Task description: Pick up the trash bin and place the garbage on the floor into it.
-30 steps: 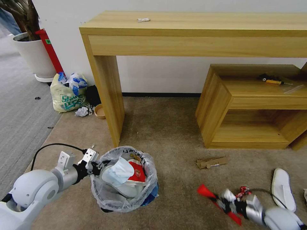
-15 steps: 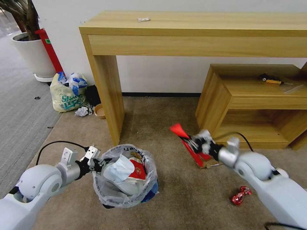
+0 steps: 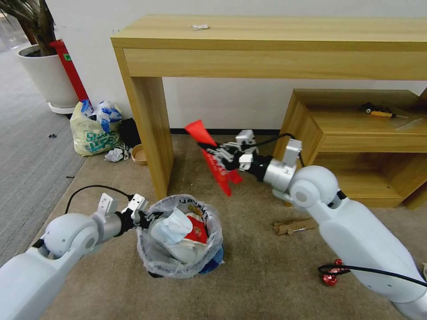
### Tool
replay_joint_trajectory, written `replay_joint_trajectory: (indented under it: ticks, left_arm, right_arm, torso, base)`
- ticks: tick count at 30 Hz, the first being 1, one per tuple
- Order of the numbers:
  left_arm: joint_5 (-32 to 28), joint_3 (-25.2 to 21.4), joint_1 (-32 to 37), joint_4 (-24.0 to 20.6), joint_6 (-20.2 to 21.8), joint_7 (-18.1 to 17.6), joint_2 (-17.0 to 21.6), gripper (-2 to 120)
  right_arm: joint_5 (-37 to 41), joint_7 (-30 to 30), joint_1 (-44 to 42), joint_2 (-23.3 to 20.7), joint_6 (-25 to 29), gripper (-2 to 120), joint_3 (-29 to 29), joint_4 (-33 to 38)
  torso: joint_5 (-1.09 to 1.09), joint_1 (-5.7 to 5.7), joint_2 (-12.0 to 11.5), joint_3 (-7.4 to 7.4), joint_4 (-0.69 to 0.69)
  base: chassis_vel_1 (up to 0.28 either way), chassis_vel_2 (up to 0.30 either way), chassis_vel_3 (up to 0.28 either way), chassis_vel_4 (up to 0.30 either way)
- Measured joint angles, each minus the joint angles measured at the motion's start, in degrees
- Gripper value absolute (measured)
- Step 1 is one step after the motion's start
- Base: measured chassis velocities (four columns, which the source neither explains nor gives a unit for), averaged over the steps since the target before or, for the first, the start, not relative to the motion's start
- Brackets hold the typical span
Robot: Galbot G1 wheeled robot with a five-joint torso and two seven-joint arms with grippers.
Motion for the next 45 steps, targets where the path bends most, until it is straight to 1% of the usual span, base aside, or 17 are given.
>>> replay_joint_trajectory:
  ticks: [1,2,4,5,9,14,17,22,30,34,39,45]
  left_arm:
    - [-0.06,1.55,-1.37,0.47,0.00,-0.02,-0.42,0]
    - [-0.06,1.55,-1.37,0.47,0.00,-0.02,-0.42,0]
    - [-0.45,4.13,-3.64,1.07,0.00,-0.04,-1.15,0]
    - [-0.54,4.67,-4.17,1.23,0.00,-0.11,-1.31,0]
    - [-0.98,5.86,-5.46,1.53,0.00,-0.20,-1.59,0]
    - [-1.43,5.82,-5.56,1.30,0.00,-0.25,-1.04,0]
    - [-1.67,5.02,-4.99,0.79,0.00,-0.25,-0.44,0]
    - [-1.90,4.35,-4.60,0.44,0.00,-0.25,-0.32,0]
    - [-2.44,3.33,-4.16,-0.15,0.00,-0.24,0.09,0]
    - [-2.83,2.10,-3.18,-0.82,0.00,-0.09,0.90,0]
    - [-2.90,1.29,-2.40,-1.19,0.00,0.12,1.32,0]
    - [-2.95,-1.40,-0.10,-2.40,0.00,1.00,2.09,0]
  right_arm:
    - [0.02,0.48,-0.30,0.37,-0.08,3,-0.93,0.84]
    - [0.02,0.48,-0.30,0.37,-0.08,3,-0.93,0.84]
    - [0.11,1.27,-0.81,0.94,-0.24,3,-2.66,1.80]
    - [0.06,1.41,-0.94,1.11,-0.25,3,-3.35,1.79]
    - [-1.53,1.24,-1.60,1.70,0.16,3,-5.22,0.34]
    - [-3.76,0.06,-2.64,2.12,1.48,3,-6.02,-1.34]
    - [-4.77,-0.22,-3.93,2.84,1.98,3,-6.94,-2.08]
    - [-5.88,-0.49,-5.29,2.81,2.47,3,-7.38,-2.39]
    - [-8.94,-1.58,-9.87,1.08,3.68,3,-6.43,-2.14]
    - [-11.67,-2.53,-13.60,-0.30,4.65,3,-5.56,-1.36]
    - [-12.28,-2.58,-14.78,-0.90,4.90,3,-5.32,-0.46]
    - [-12.73,-2.55,-15.75,-1.69,5.28,3,-4.99,0.15]
  torso:
    - [0.00,0.00,0.00,0.00,-0.01]
    - [0.00,0.00,0.00,0.00,-0.01]
    - [-0.01,0.00,0.00,0.00,-0.02]
    - [0.00,0.00,0.00,0.00,-0.02]
    - [0.00,0.00,0.00,0.00,0.00]
    - [0.00,0.00,0.00,0.00,0.00]
    - [0.00,0.00,0.00,0.00,0.01]
    - [0.00,0.00,0.00,0.00,0.01]
    - [0.00,0.00,0.00,0.00,0.00]
    - [0.01,0.00,0.00,-0.01,-0.01]
    - [0.00,-0.01,0.00,-0.01,0.00]
    - [0.00,-0.01,0.00,-0.01,0.01]
  base:
    - [0.000,0.000,0.000,0.000]
    - [0.000,0.000,0.000,0.000]
    - [0.000,0.000,0.000,0.000]
    - [0.000,0.000,0.000,0.000]
    - [0.000,0.000,0.000,0.000]
    - [0.000,0.000,0.000,0.000]
    - [0.000,0.000,0.000,0.000]
    - [0.000,0.000,0.000,0.000]
    - [0.000,0.000,0.000,0.000]
    - [0.000,0.000,0.000,0.000]
    - [0.000,0.000,0.000,0.000]
    - [0.000,0.000,0.000,0.000]
